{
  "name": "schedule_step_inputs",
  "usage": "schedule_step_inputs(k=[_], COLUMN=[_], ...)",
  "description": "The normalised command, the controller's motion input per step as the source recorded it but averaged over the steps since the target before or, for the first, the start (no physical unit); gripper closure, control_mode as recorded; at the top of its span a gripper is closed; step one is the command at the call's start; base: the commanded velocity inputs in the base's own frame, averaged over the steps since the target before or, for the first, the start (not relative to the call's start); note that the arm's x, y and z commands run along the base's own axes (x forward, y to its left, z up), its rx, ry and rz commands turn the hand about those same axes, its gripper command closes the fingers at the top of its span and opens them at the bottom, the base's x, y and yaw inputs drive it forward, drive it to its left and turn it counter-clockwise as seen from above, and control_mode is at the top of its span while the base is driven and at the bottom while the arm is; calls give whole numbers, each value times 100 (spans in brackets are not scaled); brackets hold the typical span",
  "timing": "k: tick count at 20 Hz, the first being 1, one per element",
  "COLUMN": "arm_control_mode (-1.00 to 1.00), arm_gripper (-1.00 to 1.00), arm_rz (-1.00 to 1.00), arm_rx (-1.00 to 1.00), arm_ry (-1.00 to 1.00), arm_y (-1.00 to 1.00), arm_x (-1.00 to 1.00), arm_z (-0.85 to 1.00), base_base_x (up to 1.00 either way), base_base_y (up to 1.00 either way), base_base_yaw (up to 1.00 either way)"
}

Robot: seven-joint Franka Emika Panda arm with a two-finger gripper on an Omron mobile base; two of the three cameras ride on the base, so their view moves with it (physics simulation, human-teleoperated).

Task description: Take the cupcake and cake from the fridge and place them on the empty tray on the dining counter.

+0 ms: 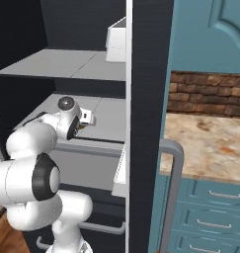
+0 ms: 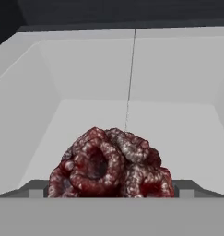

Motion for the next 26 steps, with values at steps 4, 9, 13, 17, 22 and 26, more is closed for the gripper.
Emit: schedule_step_inputs(k=[4,9,13,17,22,26], arm_control_mode=[-100,-100,-100,-100,-100,-100], arm_gripper=[100,100,100,100,100,100], arm_rz=[1,0,0,0,-1,0], arm_rx=[-3,-4,-2,0,0,0], arm_ry=[7,3,0,0,-17,-18], arm_y=[-11,-4,-9,-16,-10,-37], arm_x=[-100,-100,-100,-100,-97,-81], arm_z=[100,100,100,100,46,2], base_base_x=[0,0,0,0,0,0], base_base_y=[0,0,0,0,0,0], base_base_yaw=[0,0,0,0,0,0])
